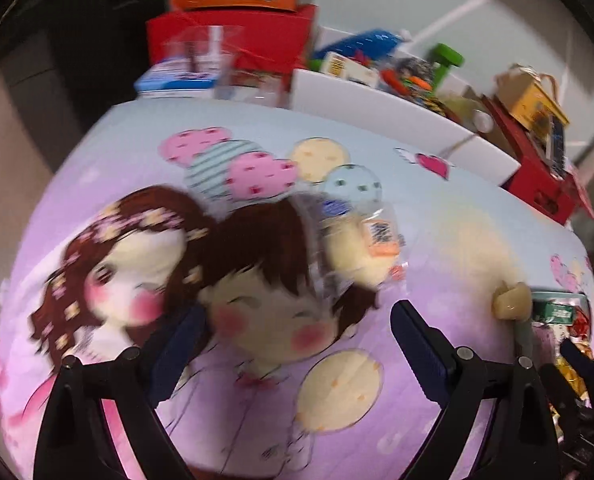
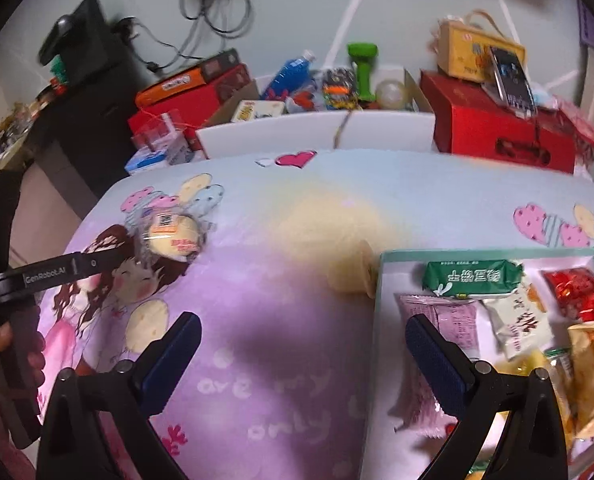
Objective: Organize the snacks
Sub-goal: 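Grasp the Kong steamed bun packet with the left tool while the right tool grasps the cream cup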
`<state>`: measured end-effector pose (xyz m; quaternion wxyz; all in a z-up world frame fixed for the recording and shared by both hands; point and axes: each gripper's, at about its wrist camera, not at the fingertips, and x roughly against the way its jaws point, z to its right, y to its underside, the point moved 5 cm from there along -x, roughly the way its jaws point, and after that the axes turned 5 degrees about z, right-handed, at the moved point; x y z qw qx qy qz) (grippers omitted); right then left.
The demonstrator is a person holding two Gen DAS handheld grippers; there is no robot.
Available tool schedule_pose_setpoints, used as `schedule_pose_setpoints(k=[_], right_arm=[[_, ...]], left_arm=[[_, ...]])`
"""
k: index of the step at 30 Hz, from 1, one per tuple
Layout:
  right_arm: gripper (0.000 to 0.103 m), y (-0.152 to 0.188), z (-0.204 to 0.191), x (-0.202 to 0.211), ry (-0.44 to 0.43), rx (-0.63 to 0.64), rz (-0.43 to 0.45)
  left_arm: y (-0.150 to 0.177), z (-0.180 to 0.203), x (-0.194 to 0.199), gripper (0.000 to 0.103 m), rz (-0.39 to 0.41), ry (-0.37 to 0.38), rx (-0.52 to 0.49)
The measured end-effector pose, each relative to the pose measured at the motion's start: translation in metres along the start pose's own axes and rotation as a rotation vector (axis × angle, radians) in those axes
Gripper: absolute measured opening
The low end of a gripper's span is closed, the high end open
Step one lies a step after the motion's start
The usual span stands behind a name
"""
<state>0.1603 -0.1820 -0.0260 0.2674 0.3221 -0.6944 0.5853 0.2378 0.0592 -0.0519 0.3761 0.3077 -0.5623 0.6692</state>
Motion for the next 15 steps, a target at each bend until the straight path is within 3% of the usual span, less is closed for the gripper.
schedule_pose_setpoints(k=[7, 13, 15], right_arm=[[0.084, -0.02, 0.014, -0.022, 0.001, 0.019, 0.011], [0.066, -0.023, 0.013, -0.038, -0.001, 0.075, 0.002], [0.065, -0.023, 0.01, -0.044, -0.01, 0.095, -0.005]], left_arm=[[-0.027, 0.025, -0.035, 0.094, -0.015, 0.042, -0.051], [-0.033, 0.035, -0.063, 0.094, -0.029, -0.001, -0.099], [-0.033, 0.036, -0.071, 0.094, -0.033, -0.026, -0.118]])
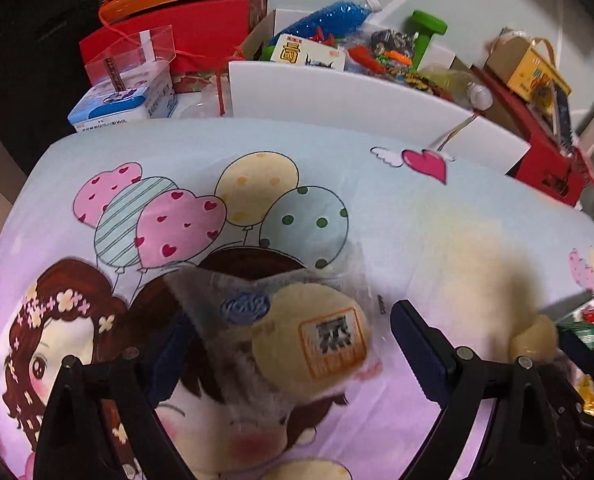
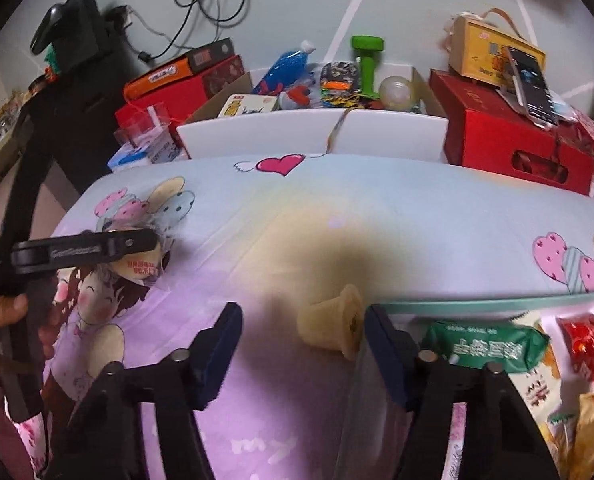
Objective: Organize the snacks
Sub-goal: 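Grasp the Kong steamed bun packet with the left tool while the right tool grasps the cream cup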
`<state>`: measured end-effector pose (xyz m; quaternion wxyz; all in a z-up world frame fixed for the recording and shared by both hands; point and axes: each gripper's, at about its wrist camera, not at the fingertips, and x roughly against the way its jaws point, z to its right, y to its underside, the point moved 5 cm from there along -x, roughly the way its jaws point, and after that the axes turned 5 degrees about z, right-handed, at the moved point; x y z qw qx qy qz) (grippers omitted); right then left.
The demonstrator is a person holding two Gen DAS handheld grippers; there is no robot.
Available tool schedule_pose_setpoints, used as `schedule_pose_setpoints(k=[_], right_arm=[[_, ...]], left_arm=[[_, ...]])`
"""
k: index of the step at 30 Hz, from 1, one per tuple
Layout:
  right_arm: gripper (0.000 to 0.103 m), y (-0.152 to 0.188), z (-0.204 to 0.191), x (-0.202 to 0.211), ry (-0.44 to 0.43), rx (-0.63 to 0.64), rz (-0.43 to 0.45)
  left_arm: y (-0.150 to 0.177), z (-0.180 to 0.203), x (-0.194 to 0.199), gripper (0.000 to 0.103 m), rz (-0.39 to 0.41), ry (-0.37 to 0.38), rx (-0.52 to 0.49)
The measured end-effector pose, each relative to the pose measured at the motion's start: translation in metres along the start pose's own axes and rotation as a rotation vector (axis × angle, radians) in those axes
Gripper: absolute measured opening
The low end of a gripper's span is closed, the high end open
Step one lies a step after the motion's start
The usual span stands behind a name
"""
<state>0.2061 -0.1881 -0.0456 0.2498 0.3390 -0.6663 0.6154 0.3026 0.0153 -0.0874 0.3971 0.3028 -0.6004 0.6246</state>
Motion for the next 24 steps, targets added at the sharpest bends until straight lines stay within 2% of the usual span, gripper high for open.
schedule_pose_setpoints(k=[3, 6, 12, 19, 24], right_arm=[[0.063, 0.0, -0.005, -0.006, 0.005, 0.046, -0.003], [0.062, 0.003, -0.005, -0.015, 0.037, 0.079, -0.033], [0.061, 0.005, -0.008, -0.022, 0.078, 0.135, -0.047], [0.061, 0.012, -0.018, -0.032, 0.17, 0.288, -0.063], [0.048, 0.017, -0.021, -0.039, 0.264, 0.396, -0.066]], left_arm=[[0.001, 0.002, -0.007, 0.092, -0.003, -0.022, -0.022], [0.002, 0.004, -0.011, 0.073, -0.002, -0.013, -0.024], [0.005, 0.012, -0.005, 0.068, 0.019, -0.033, -0.055], [0.019, 0.01, 0.004, 0.067, 0.028, -0.009, -0.008], [0.027, 0.012, 0.007, 0.067, 0.037, 0.005, 0.002]])
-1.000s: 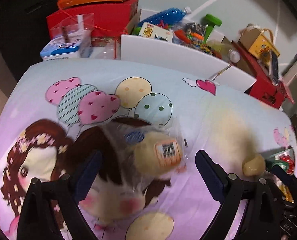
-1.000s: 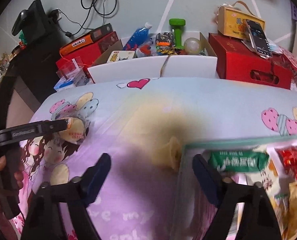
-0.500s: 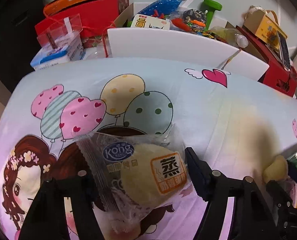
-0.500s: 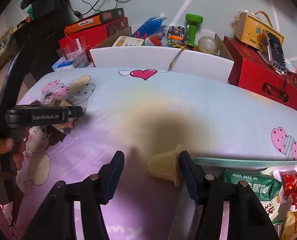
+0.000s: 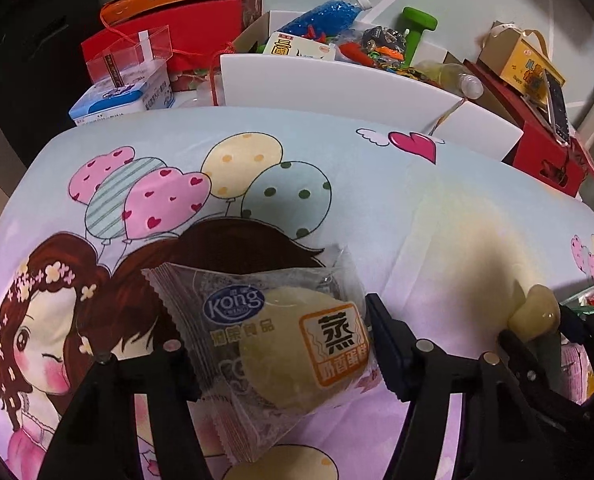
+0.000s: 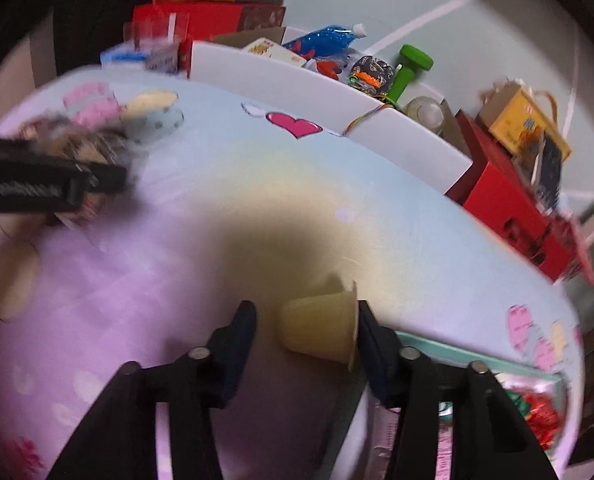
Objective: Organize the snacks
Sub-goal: 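Grasp the Kong steamed bun packet with the left tool while the right tool grasps the cream cup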
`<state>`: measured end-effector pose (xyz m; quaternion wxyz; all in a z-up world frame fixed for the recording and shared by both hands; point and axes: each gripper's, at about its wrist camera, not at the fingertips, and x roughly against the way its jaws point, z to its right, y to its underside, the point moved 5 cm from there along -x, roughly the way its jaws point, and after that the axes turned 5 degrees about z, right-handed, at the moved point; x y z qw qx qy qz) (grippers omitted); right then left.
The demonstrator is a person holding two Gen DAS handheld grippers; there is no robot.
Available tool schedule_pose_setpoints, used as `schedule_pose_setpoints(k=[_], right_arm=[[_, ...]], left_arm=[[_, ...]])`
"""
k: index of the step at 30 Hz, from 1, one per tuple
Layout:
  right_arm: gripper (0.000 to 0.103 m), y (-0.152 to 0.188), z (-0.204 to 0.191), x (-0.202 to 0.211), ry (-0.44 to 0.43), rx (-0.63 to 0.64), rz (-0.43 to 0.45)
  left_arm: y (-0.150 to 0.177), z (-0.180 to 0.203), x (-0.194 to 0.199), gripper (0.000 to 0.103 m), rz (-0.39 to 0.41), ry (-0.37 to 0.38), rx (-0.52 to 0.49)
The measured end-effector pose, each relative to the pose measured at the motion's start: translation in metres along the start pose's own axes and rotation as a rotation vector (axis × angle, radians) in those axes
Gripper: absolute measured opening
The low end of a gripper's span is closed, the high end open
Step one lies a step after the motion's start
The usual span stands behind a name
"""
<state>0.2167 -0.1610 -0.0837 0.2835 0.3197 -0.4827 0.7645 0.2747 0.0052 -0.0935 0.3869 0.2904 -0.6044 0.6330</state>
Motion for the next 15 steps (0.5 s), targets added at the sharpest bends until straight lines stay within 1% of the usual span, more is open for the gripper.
schedule_pose_setpoints(k=[1, 2, 8, 15], right_arm=[[0.042, 0.001, 0.001, 0.0, 0.015, 0.006, 0.003], [0.04, 0.001, 0.002, 0.0, 0.031, 0.014, 0.001], [0.039, 0.0, 0.004, 0.007, 0.014, -0.037, 0.001], [0.039, 0.002, 0.01, 0.037, -0.027, -0.131, 0.036]], left_arm=[[0.0, 0.0, 0.001, 0.067, 0.0, 0.002, 0.003], [0.001, -0.001, 0.001, 0.067, 0.001, 0.004, 0.006], [0.003, -0.001, 0.005, 0.066, -0.003, 0.01, 0.011], [0.01, 0.004, 0.02, 0.065, -0.009, 0.009, 0.013]])
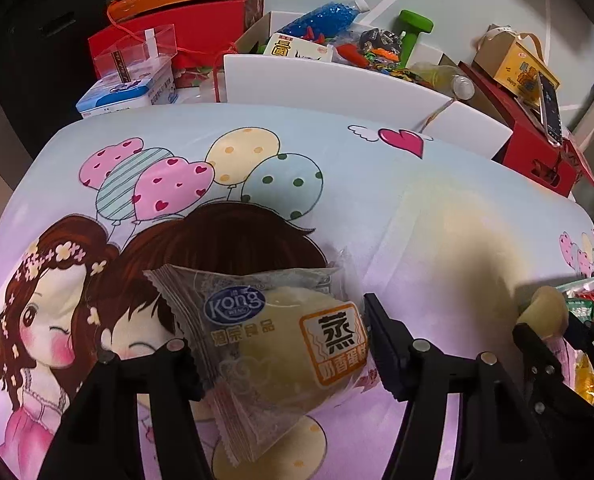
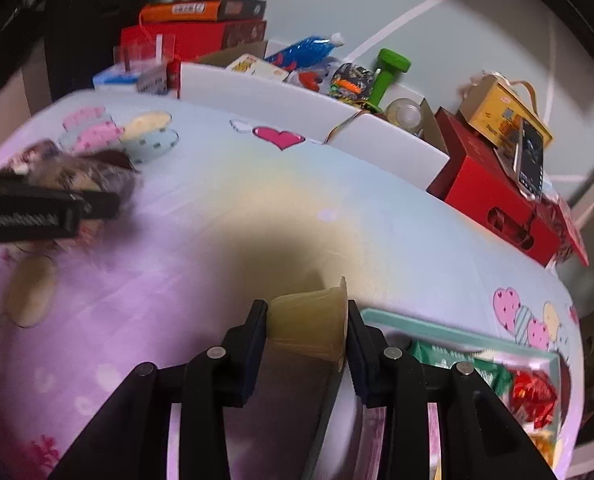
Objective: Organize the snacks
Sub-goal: 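Grasp the Kong steamed bun packet with the left tool while the right tool grasps the cream cup, then carry both items over the tray and open both tools to drop them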
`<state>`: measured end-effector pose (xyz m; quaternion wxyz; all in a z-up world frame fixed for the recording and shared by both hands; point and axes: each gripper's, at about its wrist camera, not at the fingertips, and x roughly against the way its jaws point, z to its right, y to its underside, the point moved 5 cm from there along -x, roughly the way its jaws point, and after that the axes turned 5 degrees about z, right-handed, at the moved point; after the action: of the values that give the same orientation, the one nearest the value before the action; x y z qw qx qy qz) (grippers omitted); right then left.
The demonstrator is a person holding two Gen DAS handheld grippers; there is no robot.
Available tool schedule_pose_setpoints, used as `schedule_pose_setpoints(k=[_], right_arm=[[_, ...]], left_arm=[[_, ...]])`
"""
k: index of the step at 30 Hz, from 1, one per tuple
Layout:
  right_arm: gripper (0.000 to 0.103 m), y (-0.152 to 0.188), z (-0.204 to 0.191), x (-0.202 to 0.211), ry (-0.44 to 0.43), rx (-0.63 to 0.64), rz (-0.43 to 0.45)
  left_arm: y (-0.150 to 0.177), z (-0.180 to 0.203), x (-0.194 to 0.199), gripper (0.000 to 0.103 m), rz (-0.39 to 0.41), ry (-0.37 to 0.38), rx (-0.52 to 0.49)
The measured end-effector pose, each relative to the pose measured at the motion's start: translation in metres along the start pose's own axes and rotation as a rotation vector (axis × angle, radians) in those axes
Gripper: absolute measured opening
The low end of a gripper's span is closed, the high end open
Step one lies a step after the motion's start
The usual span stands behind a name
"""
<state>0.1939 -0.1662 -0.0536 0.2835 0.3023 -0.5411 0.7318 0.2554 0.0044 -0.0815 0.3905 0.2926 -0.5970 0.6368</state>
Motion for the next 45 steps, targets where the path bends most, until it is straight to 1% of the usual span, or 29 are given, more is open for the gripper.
schedule_pose_setpoints(k=[5, 10, 12, 14, 16, 21, 24, 28, 31, 35, 39, 40, 41, 43, 45], right_arm=[[0.039, 0.002, 0.004, 0.03, -0.009, -0.04, 0.037], [0.039, 0.009, 0.021, 0.056, -0.016, -0.123, 0.057], [0.04, 0.015, 0.031, 0.067, -0.018, -0.166, 0.067], [0.04, 0.022, 0.047, 0.079, -0.009, -0.213, 0.083], [0.04, 0.03, 0.07, 0.089, 0.017, -0.261, 0.092], [0.04, 0.054, 0.13, 0.098, 0.077, -0.399, 0.086], [0.04, 0.07, 0.158, 0.094, 0.092, -0.468, 0.063], [0.04, 0.089, 0.186, 0.092, 0.113, -0.537, 0.033], [0.04, 0.098, 0.2, 0.095, 0.105, -0.57, 0.037], [0.04, 0.101, 0.208, 0.096, 0.09, -0.59, 0.048], [0.04, 0.1, 0.207, 0.095, 0.072, -0.581, 0.047], [0.04, 0.1, 0.207, 0.095, 0.072, -0.579, 0.046], [0.04, 0.1, 0.206, 0.095, 0.075, -0.575, 0.045], [0.04, 0.101, 0.206, 0.094, 0.075, -0.576, 0.043], [0.04, 0.101, 0.205, 0.094, 0.068, -0.579, 0.041]], left_arm=[[0.005, 0.013, 0.02, 0.064, 0.008, 0.008, -0.002], [0.006, 0.039, 0.045, 0.064, 0.039, 0.036, -0.027], [0.007, 0.053, 0.055, 0.064, 0.052, 0.059, -0.039], [0.009, 0.072, 0.065, 0.064, 0.064, 0.089, -0.061], [0.009, 0.091, 0.072, 0.064, 0.07, 0.122, -0.086], [0.017, 0.154, 0.084, 0.064, 0.075, 0.222, -0.184], [0.025, 0.189, 0.083, 0.065, 0.055, 0.273, -0.237], [0.037, 0.223, 0.075, 0.065, 0.018, 0.303, -0.282], [0.046, 0.244, 0.071, 0.065, -0.003, 0.337, -0.305], [0.056, 0.265, 0.069, 0.065, -0.016, 0.352, -0.337], [0.061, 0.271, 0.068, 0.066, -0.028, 0.345, -0.346], [0.061, 0.27, 0.069, 0.069, -0.025, 0.339, -0.344], [0.06, 0.269, 0.069, 0.075, -0.023, 0.332, -0.342], [0.058, 0.264, 0.072, 0.082, -0.016, 0.332, -0.325], [0.057, 0.258, 0.078, 0.082, -0.013, 0.338, -0.308]])
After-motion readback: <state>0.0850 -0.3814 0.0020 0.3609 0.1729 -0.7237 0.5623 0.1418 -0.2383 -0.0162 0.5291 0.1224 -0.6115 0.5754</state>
